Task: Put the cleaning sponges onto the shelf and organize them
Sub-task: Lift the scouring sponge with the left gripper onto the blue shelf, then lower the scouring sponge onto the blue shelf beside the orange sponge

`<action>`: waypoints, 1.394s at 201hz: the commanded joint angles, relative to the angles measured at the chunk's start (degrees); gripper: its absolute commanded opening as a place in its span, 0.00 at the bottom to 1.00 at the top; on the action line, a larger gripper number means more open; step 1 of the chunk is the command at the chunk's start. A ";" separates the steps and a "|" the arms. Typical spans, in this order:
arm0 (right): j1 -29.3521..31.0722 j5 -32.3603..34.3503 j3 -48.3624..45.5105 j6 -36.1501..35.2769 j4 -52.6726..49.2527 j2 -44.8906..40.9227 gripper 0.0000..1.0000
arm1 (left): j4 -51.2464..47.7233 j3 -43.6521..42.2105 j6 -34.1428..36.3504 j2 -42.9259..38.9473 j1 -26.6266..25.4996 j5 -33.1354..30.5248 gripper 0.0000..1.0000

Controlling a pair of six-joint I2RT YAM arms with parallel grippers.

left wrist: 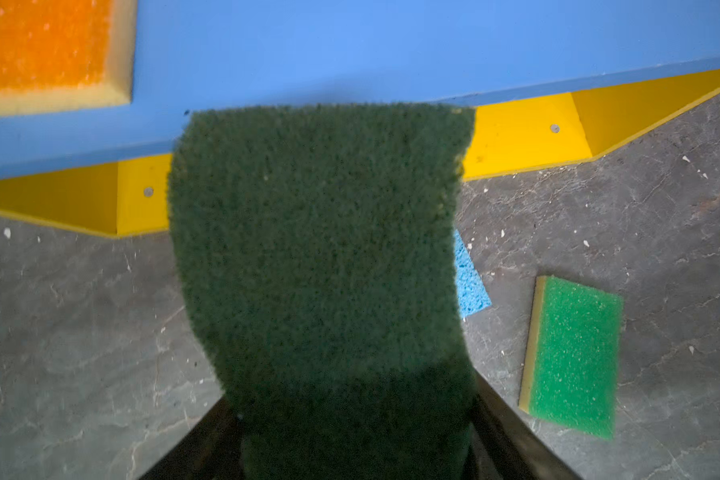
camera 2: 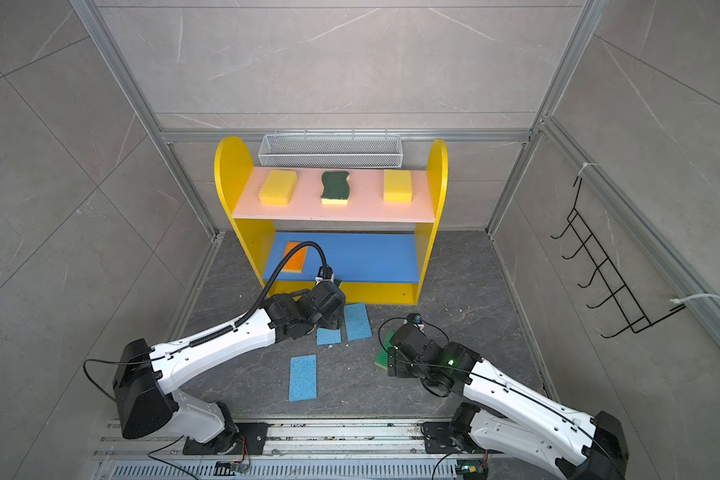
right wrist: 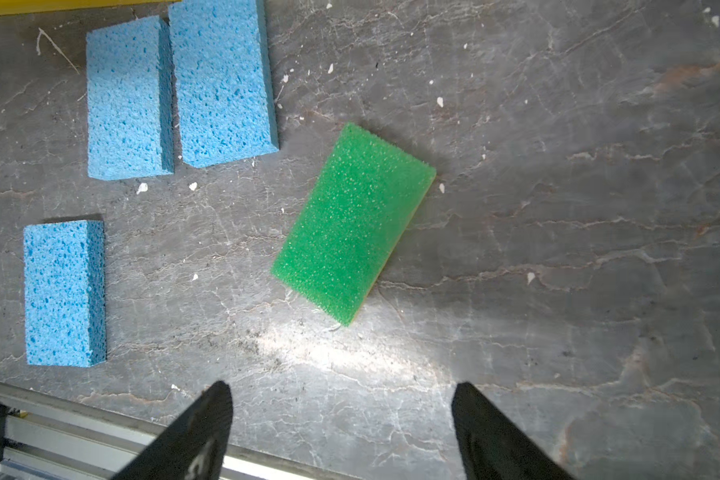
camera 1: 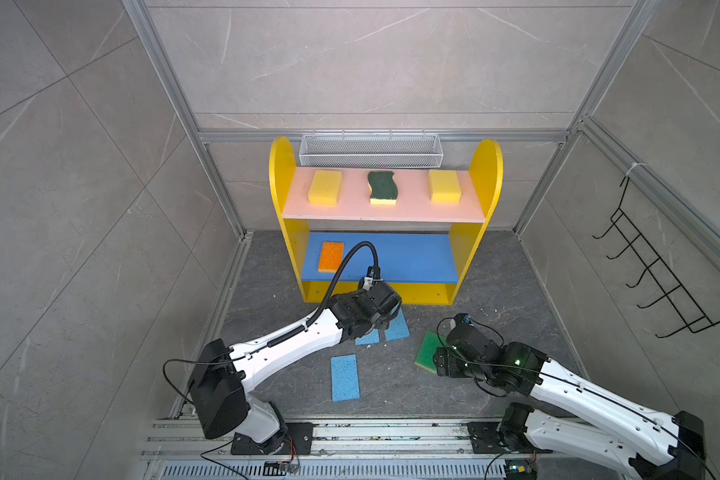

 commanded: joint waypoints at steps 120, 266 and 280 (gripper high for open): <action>-0.23 2.25 5.15 -4.17 -2.92 0.66 0.85 | 14.84 13.63 5.19 13.76 7.52 -2.90 0.70; -0.20 2.63 5.24 -4.61 -4.61 -0.05 0.85 | 19.43 17.34 5.38 20.64 9.73 -6.53 0.70; -0.20 2.64 5.23 -4.61 -4.52 0.10 0.85 | 19.44 17.84 5.41 21.08 10.00 -6.77 0.70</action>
